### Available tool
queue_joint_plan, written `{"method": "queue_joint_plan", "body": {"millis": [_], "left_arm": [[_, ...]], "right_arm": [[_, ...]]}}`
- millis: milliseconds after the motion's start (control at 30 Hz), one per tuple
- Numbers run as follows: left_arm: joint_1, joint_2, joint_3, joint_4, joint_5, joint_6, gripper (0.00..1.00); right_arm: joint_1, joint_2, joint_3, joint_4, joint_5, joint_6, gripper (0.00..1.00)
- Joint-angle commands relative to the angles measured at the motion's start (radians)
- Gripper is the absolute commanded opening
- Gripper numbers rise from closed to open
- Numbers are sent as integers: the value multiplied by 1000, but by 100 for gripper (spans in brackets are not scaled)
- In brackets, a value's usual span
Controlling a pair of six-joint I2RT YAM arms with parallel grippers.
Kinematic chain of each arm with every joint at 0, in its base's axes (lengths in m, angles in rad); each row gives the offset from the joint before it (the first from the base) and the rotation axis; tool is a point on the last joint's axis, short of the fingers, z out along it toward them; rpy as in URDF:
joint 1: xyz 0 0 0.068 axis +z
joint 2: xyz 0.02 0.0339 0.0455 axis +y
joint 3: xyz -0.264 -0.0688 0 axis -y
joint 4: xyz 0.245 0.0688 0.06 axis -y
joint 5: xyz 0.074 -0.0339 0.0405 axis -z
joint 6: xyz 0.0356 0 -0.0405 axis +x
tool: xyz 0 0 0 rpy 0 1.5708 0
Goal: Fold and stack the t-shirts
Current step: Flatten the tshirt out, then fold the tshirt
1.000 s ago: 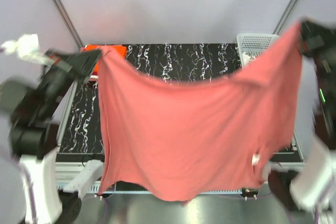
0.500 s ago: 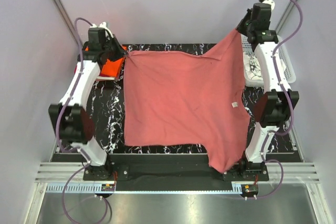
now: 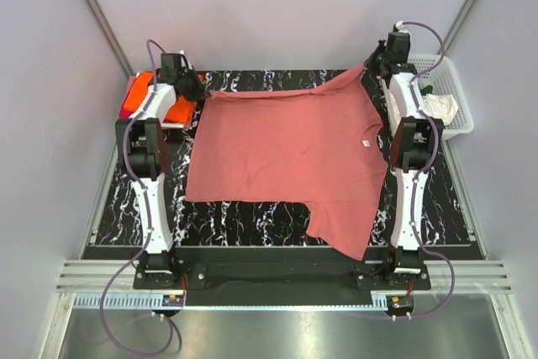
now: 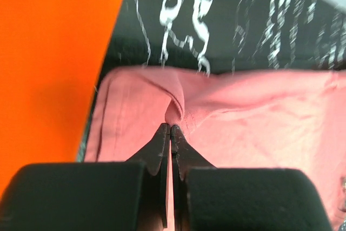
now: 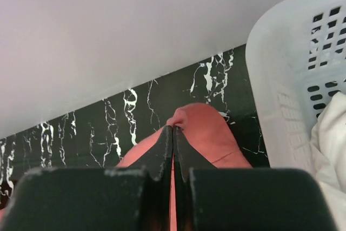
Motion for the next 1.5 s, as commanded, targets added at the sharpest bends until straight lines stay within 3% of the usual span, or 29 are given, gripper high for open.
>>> {"method": "queue_joint_plan", "body": {"millis": [0,267,467,867,1100,1467], "left_arm": [[34,0,101,104,70,23,0],[54,-19,62,92,121,62,0],[69,-85,12,0,135,94,0],[70,-243,-199,-113,152,169,0],[66,-296,-291,-193,102,212,0],[47,-317,-359,-270,-3,246,0]], "right_arm": [[-5,-107,7,48,-20,15,0],[-26,-332,-277,58,-47,47,0],[-26,-622,-634,64,-9,63,0],[-26,-994,-1174,88,-26,107,0],[-26,-1132,-1326,44,4,107,0],[-26,-1147,-1409,-27,45,82,0]]}}
